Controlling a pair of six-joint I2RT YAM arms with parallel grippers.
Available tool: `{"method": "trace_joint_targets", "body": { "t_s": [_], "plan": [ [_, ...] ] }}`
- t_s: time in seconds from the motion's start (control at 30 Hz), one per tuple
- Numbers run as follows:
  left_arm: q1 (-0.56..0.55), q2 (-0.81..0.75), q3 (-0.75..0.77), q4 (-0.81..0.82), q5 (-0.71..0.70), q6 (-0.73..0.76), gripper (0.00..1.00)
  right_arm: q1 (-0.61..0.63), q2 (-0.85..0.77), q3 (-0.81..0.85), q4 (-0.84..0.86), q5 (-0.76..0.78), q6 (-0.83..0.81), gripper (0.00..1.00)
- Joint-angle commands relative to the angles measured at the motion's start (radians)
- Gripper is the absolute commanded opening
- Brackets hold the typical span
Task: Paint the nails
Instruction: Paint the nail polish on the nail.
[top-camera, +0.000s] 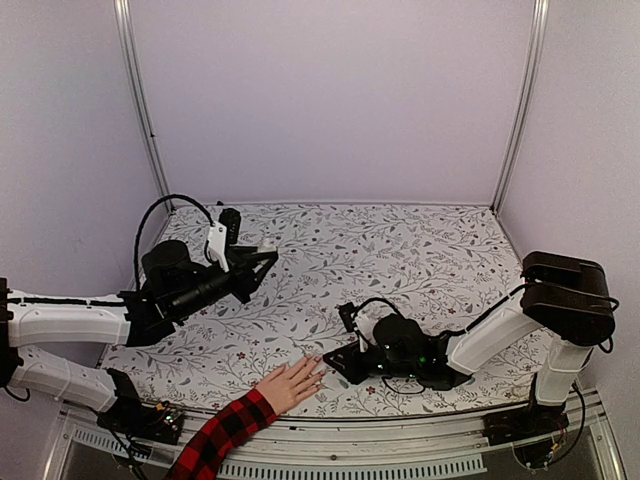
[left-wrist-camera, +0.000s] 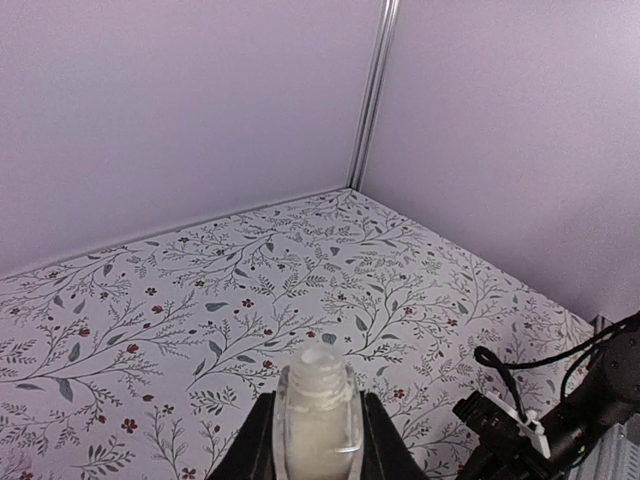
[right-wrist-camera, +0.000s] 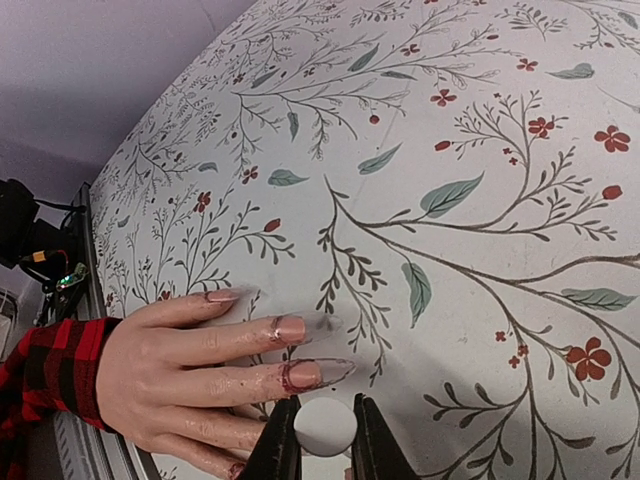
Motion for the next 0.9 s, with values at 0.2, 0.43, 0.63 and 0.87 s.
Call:
{"method": "trace_joint_targets", "body": {
  "t_s": [0.2,0.43,0.63,0.87],
  "plan": [
    [0.001,0.01,0.01,0.036,0.004,0.015,0.0,-0.001,-0.035,-0.02,-0.015,0.036,0.008,0.0],
    [0.0,0.015,0.015,0.036,0.008,0.015,0.0,-0.003,-0.049,-0.032,-0.014,0.045,0.008,0.0],
    [0.0,0.021,0.02,0.037,0.01,0.016,0.0,-0.002,-0.063,-0.04,-0.012,0.047,0.003,0.0],
    [0.001,0.024,0.024,0.037,0.013,0.014,0.0,-0.001,-0.088,-0.053,0.002,0.047,-0.003,0.0]
  ]
}}
